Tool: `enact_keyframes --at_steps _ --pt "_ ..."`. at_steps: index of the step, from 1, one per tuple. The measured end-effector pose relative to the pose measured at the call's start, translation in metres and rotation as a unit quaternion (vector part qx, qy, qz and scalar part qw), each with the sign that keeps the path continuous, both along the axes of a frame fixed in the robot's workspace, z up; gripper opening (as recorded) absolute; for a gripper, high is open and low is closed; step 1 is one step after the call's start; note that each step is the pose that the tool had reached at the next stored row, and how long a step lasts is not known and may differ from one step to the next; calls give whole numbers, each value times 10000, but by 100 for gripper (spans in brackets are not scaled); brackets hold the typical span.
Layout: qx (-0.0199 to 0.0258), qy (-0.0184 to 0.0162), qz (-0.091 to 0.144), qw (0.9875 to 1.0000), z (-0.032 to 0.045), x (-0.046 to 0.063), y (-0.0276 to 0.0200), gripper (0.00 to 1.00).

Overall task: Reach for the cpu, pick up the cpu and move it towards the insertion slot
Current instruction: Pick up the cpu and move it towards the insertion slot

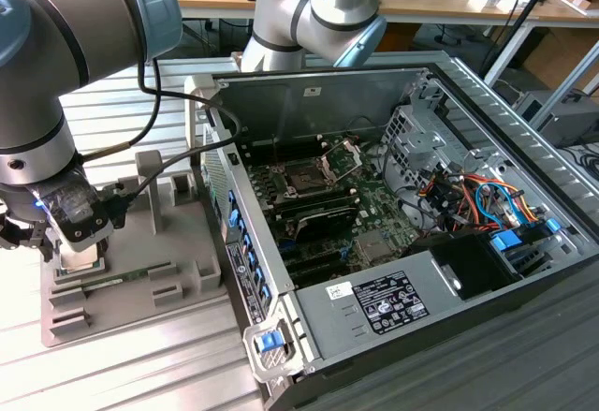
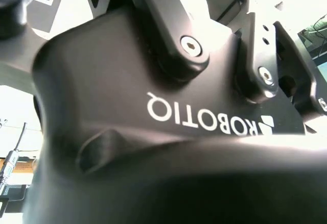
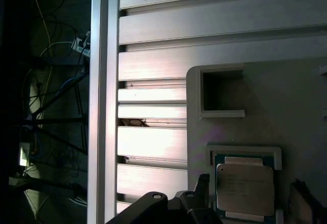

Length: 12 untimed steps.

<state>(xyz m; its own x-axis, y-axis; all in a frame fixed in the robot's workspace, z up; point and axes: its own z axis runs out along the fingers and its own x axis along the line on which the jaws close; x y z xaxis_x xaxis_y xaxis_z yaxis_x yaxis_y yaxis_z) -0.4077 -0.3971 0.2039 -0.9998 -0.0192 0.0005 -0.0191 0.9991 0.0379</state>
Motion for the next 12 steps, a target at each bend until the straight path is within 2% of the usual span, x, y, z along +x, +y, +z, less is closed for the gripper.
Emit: enact_keyframes --at_steps 3,6,12 --pt "0 0 17 10000 0 0 0 67" --pt "0 0 130 9999 0 -1 0 67" --pt "0 0 141 9999 -4 0 0 67"
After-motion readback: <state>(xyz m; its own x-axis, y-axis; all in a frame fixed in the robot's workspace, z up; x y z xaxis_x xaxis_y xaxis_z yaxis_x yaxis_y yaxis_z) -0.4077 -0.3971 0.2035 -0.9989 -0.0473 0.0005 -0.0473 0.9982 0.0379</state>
